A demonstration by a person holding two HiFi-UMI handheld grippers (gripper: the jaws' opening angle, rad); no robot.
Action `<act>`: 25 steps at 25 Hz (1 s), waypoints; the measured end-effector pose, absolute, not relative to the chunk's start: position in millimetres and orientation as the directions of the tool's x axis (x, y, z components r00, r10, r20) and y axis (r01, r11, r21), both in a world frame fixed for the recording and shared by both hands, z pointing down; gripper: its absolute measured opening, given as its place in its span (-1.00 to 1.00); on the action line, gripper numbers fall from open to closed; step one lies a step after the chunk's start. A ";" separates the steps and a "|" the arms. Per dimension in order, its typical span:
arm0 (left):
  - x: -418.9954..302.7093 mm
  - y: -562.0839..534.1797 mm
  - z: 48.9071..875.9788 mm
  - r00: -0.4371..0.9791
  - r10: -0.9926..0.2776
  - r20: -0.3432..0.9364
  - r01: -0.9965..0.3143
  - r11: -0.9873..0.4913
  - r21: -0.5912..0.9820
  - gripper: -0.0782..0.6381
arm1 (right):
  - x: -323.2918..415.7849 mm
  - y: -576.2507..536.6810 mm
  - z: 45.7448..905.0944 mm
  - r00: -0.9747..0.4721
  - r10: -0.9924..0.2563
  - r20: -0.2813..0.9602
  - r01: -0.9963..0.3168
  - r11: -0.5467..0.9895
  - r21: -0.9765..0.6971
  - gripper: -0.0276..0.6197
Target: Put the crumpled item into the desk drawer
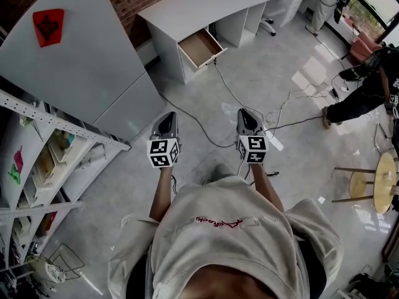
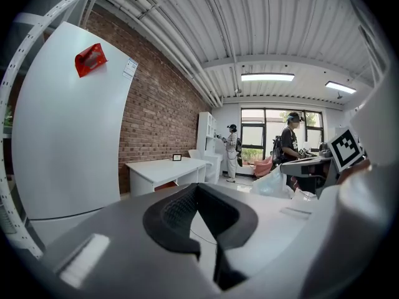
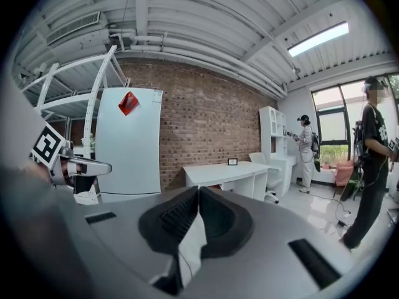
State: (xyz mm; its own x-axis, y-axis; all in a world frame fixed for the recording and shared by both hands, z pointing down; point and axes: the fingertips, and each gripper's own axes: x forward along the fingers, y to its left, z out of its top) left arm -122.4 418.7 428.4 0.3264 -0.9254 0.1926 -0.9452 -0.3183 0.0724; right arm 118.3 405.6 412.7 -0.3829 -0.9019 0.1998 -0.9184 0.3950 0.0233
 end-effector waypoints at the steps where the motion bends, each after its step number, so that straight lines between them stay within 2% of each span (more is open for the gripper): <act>1: -122.6 417.0 429.0 0.327 -0.925 0.193 -0.945 -0.319 0.073 -0.76 | 118.3 403.8 412.6 -0.381 -0.903 0.199 -0.919 0.394 0.024 -0.87; 13: -120.6 371.1 442.0 0.337 -0.918 0.212 -0.942 -0.330 0.069 -0.76 | 113.8 355.2 426.5 -0.382 -0.902 0.200 -0.920 0.392 0.014 -0.87; 25: -114.3 241.1 440.2 0.328 -0.916 0.231 -0.945 -0.321 0.067 -0.76 | 109.9 223.6 427.3 -0.412 -0.887 0.209 -0.907 0.422 0.003 -0.87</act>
